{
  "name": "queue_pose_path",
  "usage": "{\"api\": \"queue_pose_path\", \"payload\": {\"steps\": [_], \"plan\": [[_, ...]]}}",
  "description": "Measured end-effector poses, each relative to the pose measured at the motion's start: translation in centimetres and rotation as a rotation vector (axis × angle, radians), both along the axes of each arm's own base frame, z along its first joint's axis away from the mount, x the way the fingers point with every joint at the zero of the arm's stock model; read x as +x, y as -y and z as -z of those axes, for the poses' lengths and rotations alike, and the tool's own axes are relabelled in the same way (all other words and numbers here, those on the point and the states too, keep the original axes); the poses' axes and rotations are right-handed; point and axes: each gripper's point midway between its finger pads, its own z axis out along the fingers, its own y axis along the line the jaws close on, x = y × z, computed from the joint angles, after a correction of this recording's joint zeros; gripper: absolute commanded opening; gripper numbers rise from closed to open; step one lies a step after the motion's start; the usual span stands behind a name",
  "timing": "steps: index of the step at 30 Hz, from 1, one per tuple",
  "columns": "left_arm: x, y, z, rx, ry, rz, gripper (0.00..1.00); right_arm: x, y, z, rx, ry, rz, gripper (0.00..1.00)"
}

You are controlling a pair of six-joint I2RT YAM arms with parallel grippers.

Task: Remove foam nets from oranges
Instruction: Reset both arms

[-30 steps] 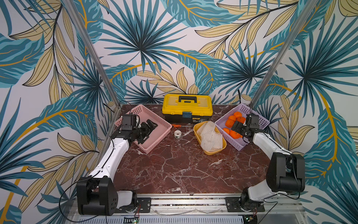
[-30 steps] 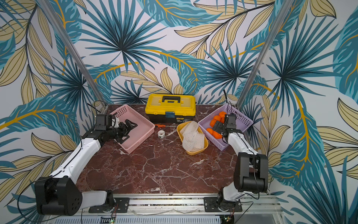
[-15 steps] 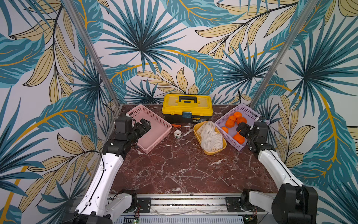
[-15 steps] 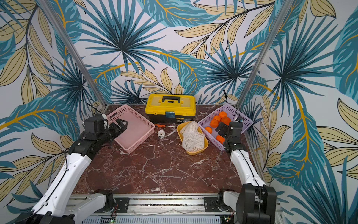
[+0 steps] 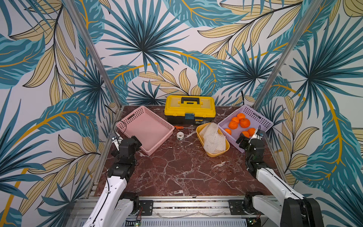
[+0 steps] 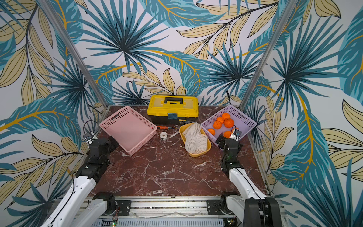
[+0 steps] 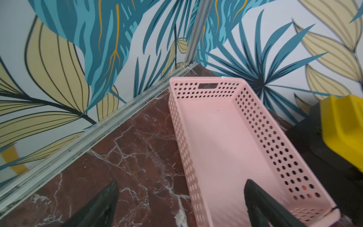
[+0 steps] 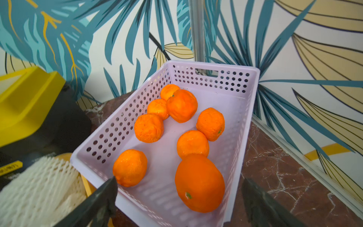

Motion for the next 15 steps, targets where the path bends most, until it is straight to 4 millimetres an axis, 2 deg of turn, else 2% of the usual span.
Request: {"api": "queue_pose_path", "payload": {"steps": [4,7,11,15], "plan": [[2.3,-0.9,0.0,0.074,0.007,-0.009,0.99,0.6,-0.3,1.3,-0.064,-0.001,-0.028,0.99],[4.2,-1.8,1.0,0.103,-0.011,-0.007,0.99,0.9,-0.3,2.9,-0.097,-0.021,-0.036,0.99],[6.4,-3.6,3.6,0.125,-0.043,0.001,1.00,1.3,-0.3,4.0,-0.130,-0.023,-0.044,1.00],[6.6,-5.3,7.4,0.111,-0.103,0.012,1.00,2.2,-0.5,4.4,-0.147,-0.006,-0.060,1.00]]}}
